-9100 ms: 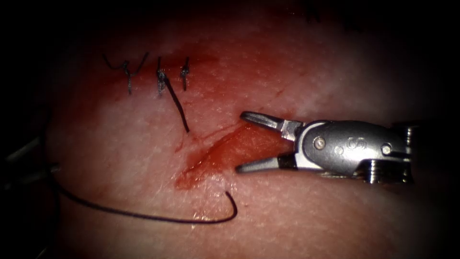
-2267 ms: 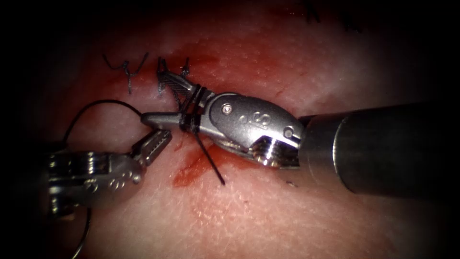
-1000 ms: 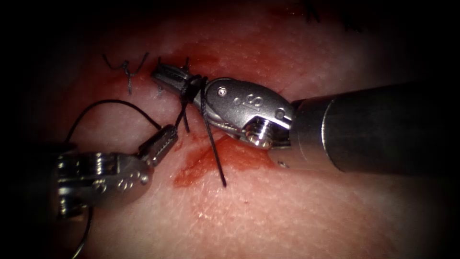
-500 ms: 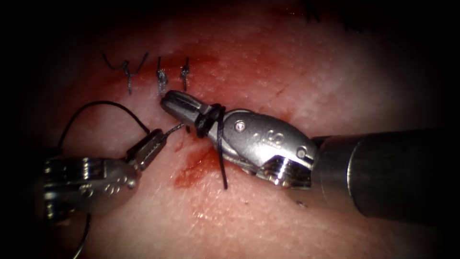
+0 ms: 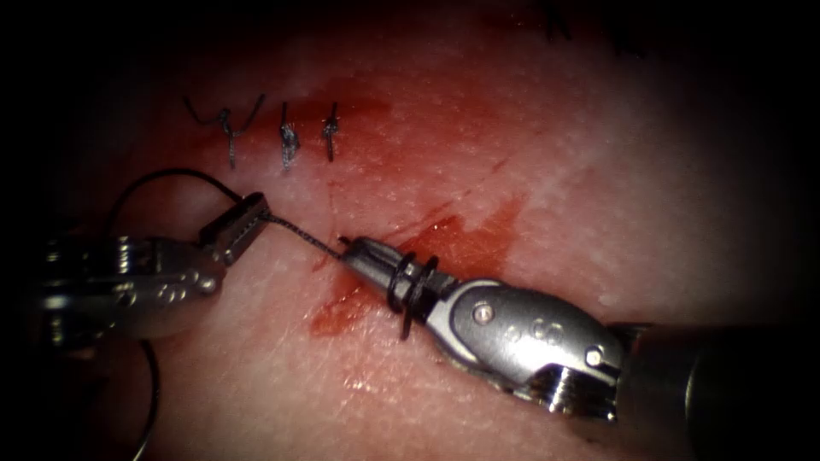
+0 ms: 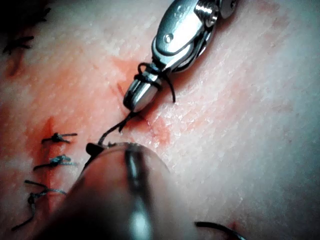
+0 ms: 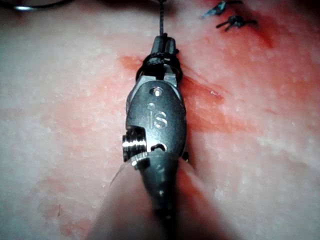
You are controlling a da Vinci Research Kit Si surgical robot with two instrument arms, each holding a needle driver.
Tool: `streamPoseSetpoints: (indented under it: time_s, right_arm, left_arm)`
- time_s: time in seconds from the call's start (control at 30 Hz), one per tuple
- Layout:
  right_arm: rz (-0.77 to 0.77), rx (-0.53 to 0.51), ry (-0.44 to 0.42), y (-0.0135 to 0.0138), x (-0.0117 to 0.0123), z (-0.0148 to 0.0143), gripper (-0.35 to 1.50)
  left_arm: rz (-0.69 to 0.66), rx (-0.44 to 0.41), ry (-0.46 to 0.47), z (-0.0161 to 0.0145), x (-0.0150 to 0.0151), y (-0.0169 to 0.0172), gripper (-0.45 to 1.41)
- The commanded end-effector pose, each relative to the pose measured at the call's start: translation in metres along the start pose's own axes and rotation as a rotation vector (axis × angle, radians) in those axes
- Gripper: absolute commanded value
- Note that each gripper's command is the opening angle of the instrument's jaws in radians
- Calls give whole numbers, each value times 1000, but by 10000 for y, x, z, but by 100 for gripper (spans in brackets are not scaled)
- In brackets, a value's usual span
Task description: Wound Closure
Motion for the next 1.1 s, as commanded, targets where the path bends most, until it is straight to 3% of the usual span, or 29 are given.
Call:
streamPoseSetpoints:
  time_s: [0.03, 0.43, 0.83, 1.1]
  right_arm:
    - [-17, 5, 4, -5, -12, 3, -35]
    - [-56, 16, 11, -12, -14, -5, -35]
    - [-101, 50, 1, -33, -9, -28, -35]
    - [-118, 65, -13, -31, -15, -55, -35]
  left_arm:
    - [1, 10, 4, 5, 3, -5, -45]
    - [9, 95, -7, 13, 1, -106, -45]
    - [23, 135, -20, 53, -12, -144, -45]
    - [29, 172, -26, 69, -23, -170, -45]
